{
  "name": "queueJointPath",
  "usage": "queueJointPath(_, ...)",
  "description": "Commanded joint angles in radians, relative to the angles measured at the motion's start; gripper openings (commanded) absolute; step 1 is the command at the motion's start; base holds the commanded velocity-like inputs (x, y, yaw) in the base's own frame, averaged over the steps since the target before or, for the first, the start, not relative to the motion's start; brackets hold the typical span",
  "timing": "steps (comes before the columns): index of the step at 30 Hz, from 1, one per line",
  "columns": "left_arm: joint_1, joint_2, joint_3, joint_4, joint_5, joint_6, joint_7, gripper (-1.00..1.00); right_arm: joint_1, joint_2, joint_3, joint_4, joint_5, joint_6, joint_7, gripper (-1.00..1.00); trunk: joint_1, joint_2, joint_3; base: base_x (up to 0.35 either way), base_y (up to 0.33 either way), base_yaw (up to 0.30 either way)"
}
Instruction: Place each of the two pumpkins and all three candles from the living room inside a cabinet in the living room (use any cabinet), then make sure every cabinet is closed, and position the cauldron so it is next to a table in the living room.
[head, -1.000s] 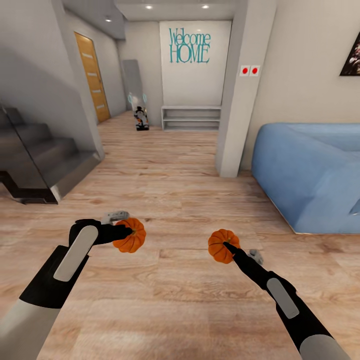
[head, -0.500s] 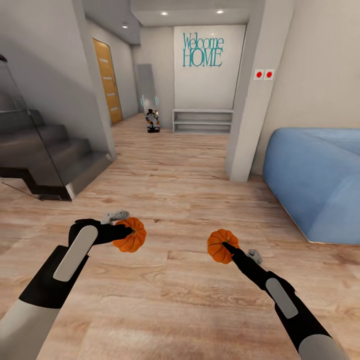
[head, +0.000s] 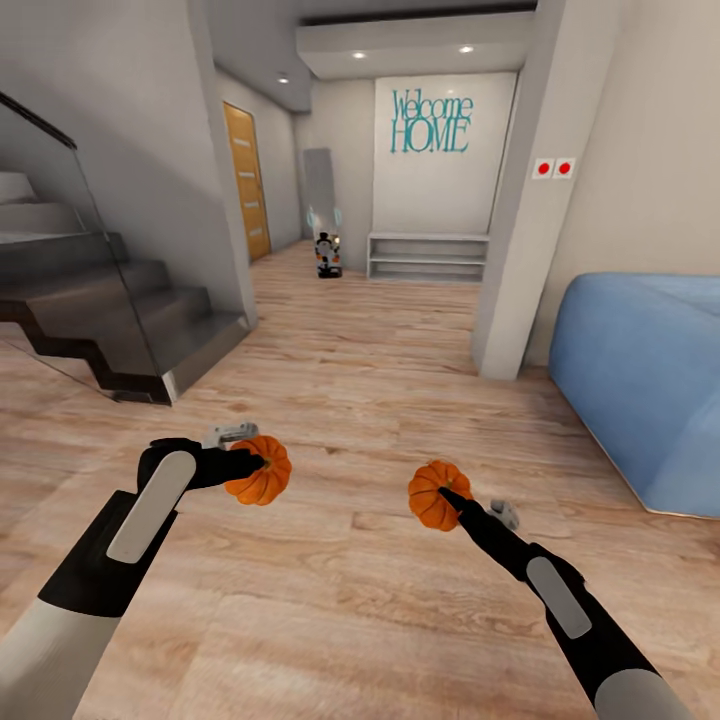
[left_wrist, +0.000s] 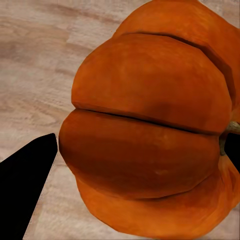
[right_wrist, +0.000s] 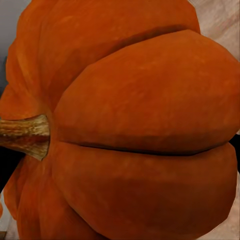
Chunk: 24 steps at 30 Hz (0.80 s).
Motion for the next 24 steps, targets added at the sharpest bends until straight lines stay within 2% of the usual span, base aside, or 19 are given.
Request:
queueJointPath(1, -0.001, 0.001, -0.002, -0.001, 0.008, 0.002, 0.012, -1.0, 0.0, -0.001, 0.002, 0.0, -0.013, 0.006, 0.001, -1.0, -0.001, 0.0, 0.002, 0.0, 0.0, 0.157)
queueJointPath(12, -0.001, 0.001, -0.002, 0.0, 0.008, 0.002, 0.012, -1.0, 0.0, -0.002, 0.0, 0.0, -0.013, -0.003, 0.005, -1.0, -0.006, 0.002, 0.03, 0.0, 0.0, 0.144)
queueJointPath(20, -0.001, 0.001, -0.002, 0.0, 0.008, 0.002, 0.011, -1.0, 0.0, -0.002, 0.001, 0.0, -0.013, -0.006, 0.007, -1.0, -0.009, 0.004, 0.059, 0.0, 0.0, 0.018)
queueJointPath(24, -0.001, 0.0, -0.002, 0.001, 0.008, 0.002, 0.011, -1.0, 0.0, -0.002, 0.0, 0.0, -0.014, -0.007, 0.011, -1.0, -0.023, 0.03, 0.072, 0.0, 0.0, 0.0)
